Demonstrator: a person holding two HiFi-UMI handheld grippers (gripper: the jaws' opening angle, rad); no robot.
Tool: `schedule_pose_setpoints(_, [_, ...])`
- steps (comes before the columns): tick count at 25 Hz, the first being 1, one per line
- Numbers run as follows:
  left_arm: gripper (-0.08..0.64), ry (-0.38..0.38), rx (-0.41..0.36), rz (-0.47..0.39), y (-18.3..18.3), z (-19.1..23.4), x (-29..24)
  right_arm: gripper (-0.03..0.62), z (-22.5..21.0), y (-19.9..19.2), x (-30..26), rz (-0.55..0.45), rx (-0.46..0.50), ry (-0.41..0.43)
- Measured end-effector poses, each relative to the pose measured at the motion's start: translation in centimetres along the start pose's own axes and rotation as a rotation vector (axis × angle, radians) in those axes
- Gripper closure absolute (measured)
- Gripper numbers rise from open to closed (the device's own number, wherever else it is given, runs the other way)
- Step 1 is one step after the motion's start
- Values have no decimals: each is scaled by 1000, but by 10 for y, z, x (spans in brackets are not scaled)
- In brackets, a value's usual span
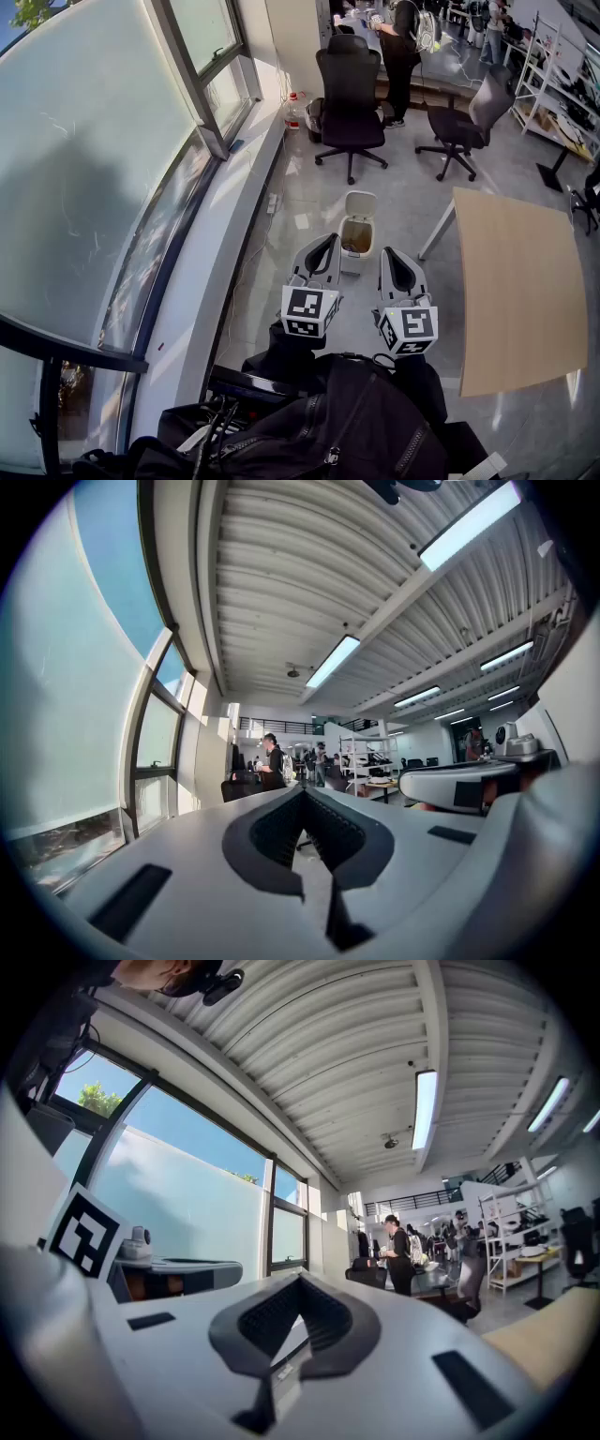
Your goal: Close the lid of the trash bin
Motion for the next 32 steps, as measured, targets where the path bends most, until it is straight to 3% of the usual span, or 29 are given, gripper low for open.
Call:
schedule_pose_setpoints(15, [558, 9, 5, 16, -3, -2, -1, 588, -3, -5, 2, 16, -13, 3])
schedule_pose_setpoints(32, [558, 51, 10, 88, -26, -42, -7, 588, -36, -35, 19, 113, -81, 66])
Point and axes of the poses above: the fingertips, and each gripper's own axes: x backward along the fingers, z to its left, y out of its top, the point moved 9 cm from there along x, backward along the fingers
